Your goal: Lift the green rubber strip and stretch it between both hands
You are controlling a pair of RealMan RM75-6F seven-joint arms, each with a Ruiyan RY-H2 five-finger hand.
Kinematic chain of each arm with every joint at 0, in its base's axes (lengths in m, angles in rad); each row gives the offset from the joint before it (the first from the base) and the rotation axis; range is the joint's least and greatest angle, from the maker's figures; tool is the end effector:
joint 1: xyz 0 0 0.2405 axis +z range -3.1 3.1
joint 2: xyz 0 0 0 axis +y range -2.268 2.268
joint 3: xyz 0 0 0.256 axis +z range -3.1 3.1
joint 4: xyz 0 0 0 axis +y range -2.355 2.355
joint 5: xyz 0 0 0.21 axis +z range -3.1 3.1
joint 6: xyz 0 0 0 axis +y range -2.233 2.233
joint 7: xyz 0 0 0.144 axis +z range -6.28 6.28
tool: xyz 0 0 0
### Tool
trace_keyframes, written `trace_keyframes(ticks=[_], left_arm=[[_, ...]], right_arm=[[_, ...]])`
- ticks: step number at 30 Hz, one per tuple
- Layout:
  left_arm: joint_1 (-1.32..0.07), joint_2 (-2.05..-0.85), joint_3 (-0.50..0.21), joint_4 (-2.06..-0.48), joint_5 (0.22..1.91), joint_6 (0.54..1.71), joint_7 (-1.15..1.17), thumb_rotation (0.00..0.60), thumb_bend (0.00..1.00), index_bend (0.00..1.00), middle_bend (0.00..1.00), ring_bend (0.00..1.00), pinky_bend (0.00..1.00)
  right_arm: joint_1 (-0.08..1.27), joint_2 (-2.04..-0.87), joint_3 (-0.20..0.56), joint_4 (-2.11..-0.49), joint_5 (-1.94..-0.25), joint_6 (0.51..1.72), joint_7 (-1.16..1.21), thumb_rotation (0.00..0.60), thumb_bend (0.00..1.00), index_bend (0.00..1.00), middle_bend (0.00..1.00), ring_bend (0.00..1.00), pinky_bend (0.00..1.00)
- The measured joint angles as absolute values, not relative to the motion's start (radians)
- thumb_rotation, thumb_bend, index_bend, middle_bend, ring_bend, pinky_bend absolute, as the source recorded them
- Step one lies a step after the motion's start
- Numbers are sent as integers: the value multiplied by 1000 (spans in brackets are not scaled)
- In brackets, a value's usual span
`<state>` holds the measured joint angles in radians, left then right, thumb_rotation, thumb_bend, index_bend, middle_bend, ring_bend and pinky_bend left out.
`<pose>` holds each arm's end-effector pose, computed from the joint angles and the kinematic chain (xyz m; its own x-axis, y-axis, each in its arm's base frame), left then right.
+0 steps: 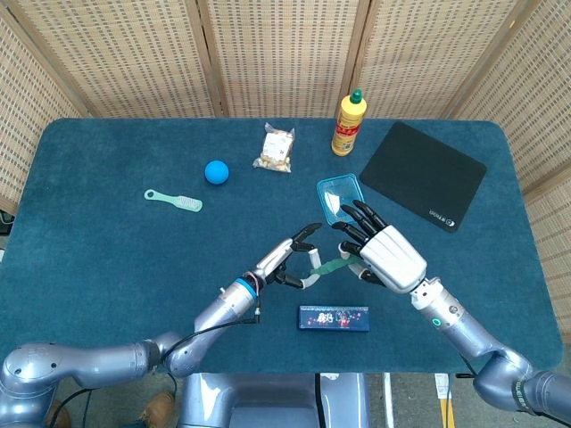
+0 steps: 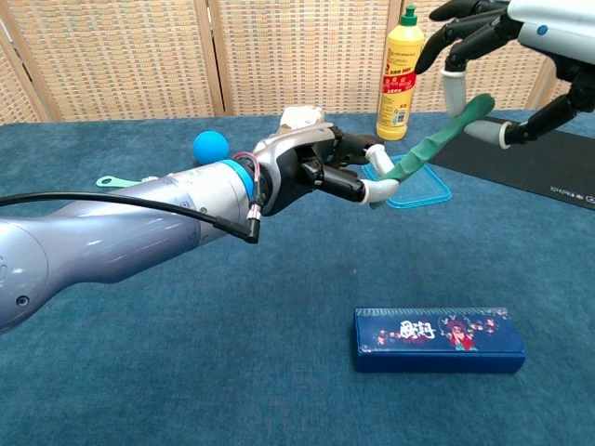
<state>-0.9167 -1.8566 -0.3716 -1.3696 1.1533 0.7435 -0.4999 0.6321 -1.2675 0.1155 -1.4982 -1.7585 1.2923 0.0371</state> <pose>-0.0134 0.3340 -0.0991 -0.3863 0.6797 0.6235 0.7909 -0.1038 0.6031 -0.1506 -0.3136 0.0919 0.3991 0.0882 0.9126 -0.6428 -0.6829 0.3471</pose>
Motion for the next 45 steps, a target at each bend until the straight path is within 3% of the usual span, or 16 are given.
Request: trace_keyframes(ticks=[16,45], left_arm=[[-854,-1773,-362,-1345,1143,782,-496,600,622,662,0,0,0],[-579,-1386,-322,-1144,1165,875,-692,600,622,663,0,0,0]], right_arm=[[613,-1301,131,-1369,-1797,1415,-48,600,664,701,383,0,0],[536,-1307,115,-1123,-1705,1467,-2,600,664,702,392,2,0]])
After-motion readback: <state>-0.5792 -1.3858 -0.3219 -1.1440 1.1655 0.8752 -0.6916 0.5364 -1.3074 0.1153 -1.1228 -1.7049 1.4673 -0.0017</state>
